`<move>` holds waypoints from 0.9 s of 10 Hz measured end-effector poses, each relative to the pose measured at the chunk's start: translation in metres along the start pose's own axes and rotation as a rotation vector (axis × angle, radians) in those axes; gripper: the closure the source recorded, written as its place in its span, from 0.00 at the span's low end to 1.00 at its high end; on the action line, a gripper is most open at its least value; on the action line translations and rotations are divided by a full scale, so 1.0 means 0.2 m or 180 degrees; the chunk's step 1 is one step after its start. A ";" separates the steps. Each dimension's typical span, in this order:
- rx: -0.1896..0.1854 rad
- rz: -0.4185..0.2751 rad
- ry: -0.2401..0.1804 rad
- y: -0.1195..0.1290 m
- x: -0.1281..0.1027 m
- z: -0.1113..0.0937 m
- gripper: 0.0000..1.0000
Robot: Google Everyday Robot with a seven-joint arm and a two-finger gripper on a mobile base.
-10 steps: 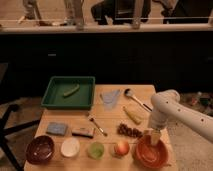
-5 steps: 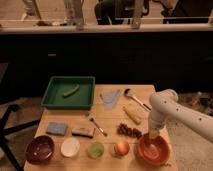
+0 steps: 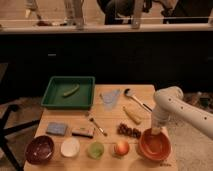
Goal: Stack bowls on top of each other
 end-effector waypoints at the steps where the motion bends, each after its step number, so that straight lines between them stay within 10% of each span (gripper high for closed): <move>1: 0.0067 0.0065 -0.0036 -0.02 0.04 -0.04 0.87; 9: 0.0496 0.0263 -0.0163 -0.05 0.12 -0.36 0.87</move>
